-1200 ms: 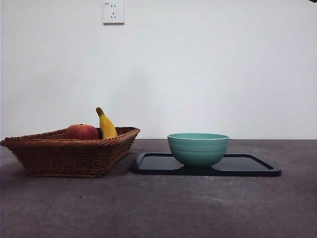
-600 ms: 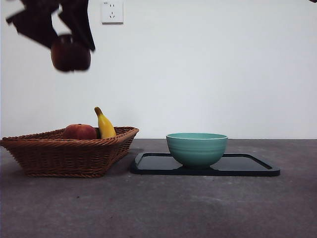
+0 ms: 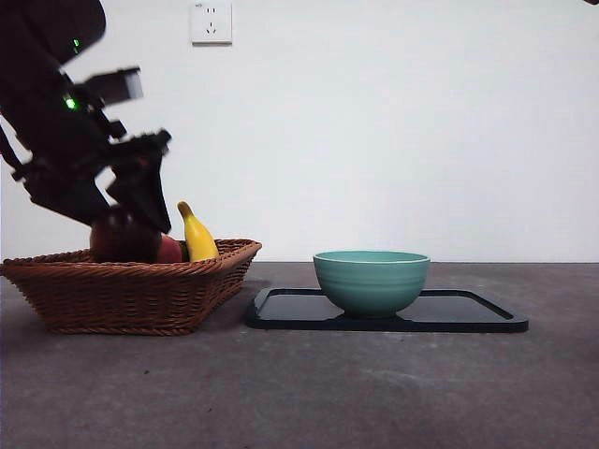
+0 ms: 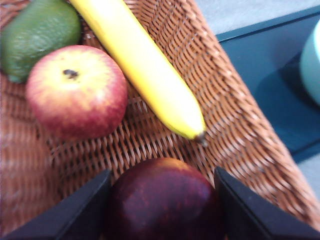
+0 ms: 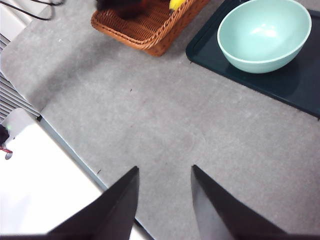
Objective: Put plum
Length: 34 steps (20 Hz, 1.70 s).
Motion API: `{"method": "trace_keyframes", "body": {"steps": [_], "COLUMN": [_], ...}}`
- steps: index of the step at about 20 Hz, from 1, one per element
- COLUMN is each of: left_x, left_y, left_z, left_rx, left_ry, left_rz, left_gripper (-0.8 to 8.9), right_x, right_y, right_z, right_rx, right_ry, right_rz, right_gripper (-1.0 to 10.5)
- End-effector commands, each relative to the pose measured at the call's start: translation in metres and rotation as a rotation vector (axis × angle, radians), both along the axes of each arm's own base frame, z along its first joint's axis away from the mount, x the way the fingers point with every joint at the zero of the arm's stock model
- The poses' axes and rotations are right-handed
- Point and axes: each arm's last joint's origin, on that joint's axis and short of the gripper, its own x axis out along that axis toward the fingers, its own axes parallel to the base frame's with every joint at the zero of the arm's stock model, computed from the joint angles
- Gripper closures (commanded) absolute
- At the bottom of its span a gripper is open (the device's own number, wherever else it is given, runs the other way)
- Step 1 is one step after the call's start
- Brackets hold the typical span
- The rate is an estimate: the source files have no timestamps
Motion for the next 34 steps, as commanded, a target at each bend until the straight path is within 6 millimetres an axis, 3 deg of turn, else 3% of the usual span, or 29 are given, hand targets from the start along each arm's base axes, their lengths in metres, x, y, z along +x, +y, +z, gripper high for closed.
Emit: {"method": "trace_keyframes", "body": {"steps": [1, 6, 12, 15, 20, 28, 34], "left_x": [0.010, 0.017, 0.018, 0.018, 0.017, -0.001, -0.048], "left_y": [-0.004, -0.006, -0.007, -0.007, -0.007, -0.001, 0.006], "left_z": [-0.013, -0.033, -0.033, -0.033, -0.030, 0.018, 0.067], "left_rx": [0.014, 0.045, 0.043, 0.037, 0.017, -0.037, -0.113], "left_ry": [0.005, 0.045, 0.041, 0.044, 0.048, -0.079, -0.105], "left_rz": [-0.014, -0.032, -0.031, -0.024, -0.005, 0.006, -0.079], "left_gripper": [5.75, 5.73, 5.51, 4.17, 4.07, 4.08, 4.09], "right_x": [0.001, 0.001, 0.001, 0.001, 0.001, 0.001, 0.001], "right_y": [0.001, 0.001, 0.001, 0.001, 0.001, 0.001, 0.001], "right_z": [0.003, 0.003, 0.003, 0.003, 0.003, 0.003, 0.003], "right_rx": [0.004, 0.007, 0.012, 0.012, 0.012, 0.013, 0.014], "right_ry": [-0.015, -0.014, -0.012, -0.012, -0.012, -0.011, -0.013], "right_rz": [0.003, 0.000, -0.003, -0.003, -0.003, -0.001, -0.001], "right_gripper": [7.8, 7.8, 7.8, 7.8, 7.8, 7.8, 7.8]}}
